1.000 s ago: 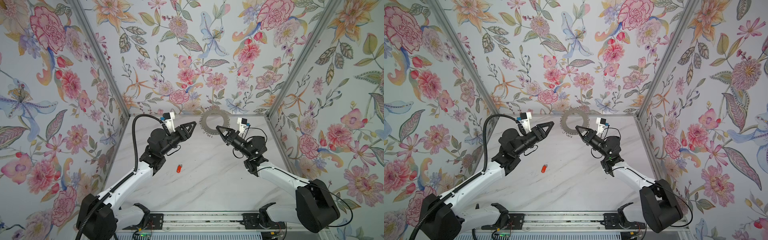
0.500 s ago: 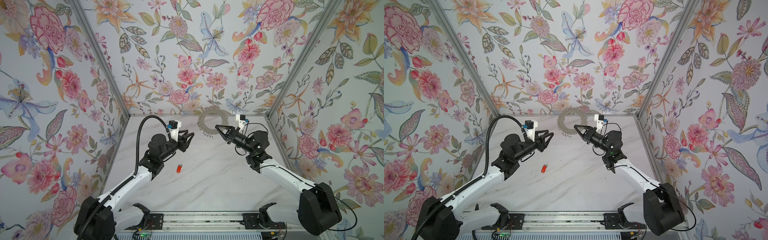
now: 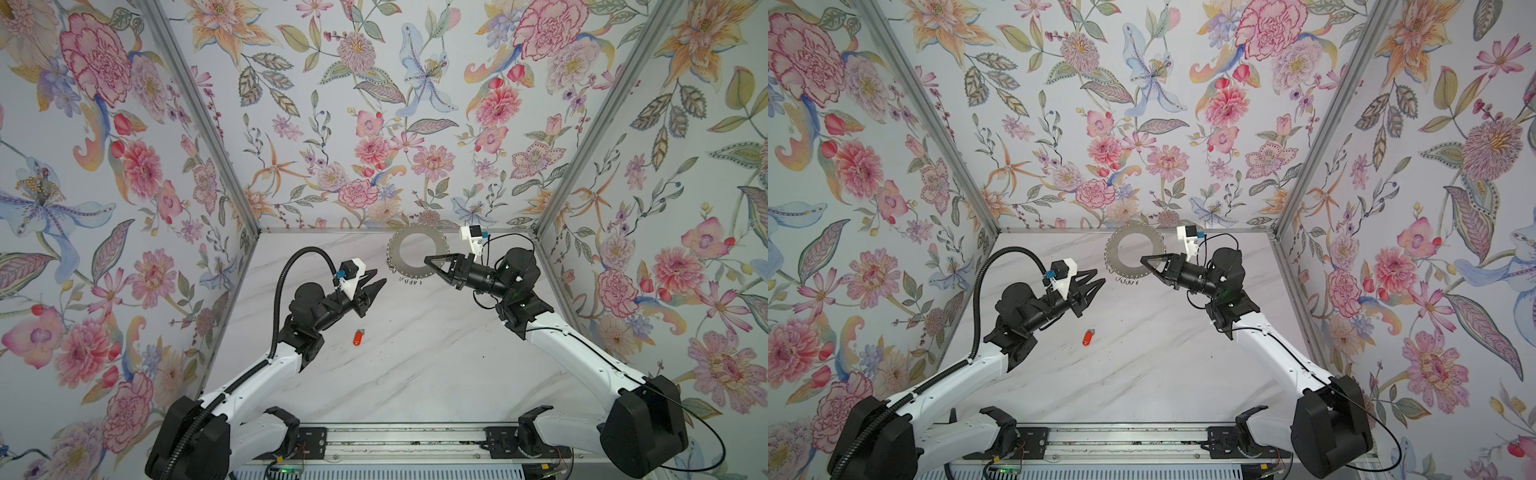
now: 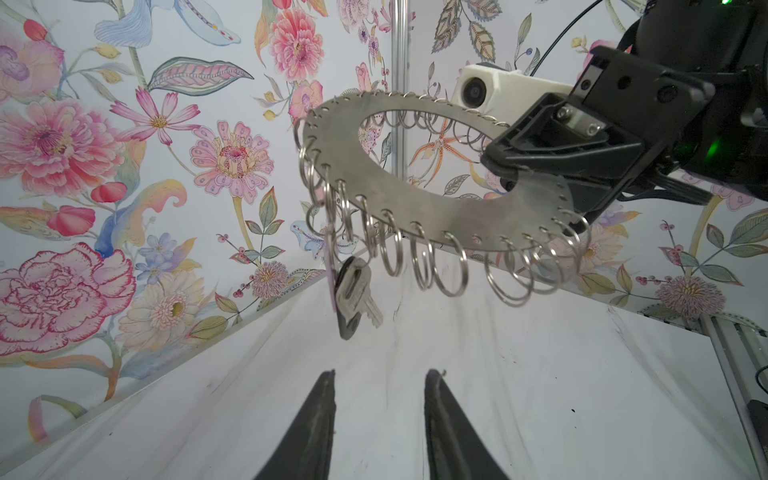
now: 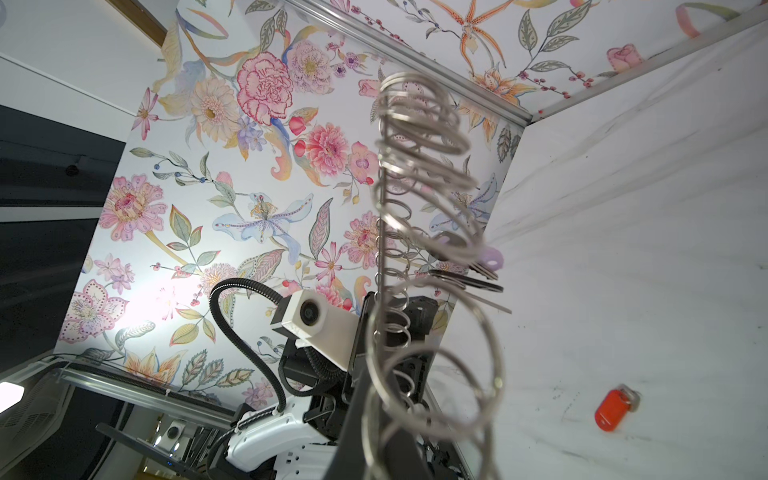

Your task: Remove the keys from the keyring

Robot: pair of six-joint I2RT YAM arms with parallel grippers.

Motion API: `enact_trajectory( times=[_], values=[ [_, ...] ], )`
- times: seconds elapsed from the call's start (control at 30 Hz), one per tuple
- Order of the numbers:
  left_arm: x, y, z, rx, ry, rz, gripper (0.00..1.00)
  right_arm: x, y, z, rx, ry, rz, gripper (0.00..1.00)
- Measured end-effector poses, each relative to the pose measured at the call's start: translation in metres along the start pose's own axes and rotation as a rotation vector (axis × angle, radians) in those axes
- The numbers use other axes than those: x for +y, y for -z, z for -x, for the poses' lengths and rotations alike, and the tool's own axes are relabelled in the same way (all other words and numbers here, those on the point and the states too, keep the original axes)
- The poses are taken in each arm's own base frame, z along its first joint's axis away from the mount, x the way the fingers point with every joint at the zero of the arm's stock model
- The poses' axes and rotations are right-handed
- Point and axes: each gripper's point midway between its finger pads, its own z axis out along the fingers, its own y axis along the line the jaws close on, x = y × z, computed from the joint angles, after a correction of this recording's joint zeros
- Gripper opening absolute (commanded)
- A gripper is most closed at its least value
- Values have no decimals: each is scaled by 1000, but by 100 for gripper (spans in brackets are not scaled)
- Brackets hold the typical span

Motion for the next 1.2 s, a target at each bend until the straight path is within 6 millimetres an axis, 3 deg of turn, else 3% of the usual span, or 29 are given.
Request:
enact_trajectory(
  times=[0.27, 0.6, 1.2],
  values=[
    [-1, 2, 9, -40, -47, -36, 34, 10, -6, -16, 76, 30, 28, 0],
    [-8, 3, 8, -42, -63, -89, 26, 11, -16, -20, 116, 42, 42, 0],
    [0, 6, -2, -11, -70, -54, 29, 13, -20, -24, 134, 51, 49, 0]
  ],
)
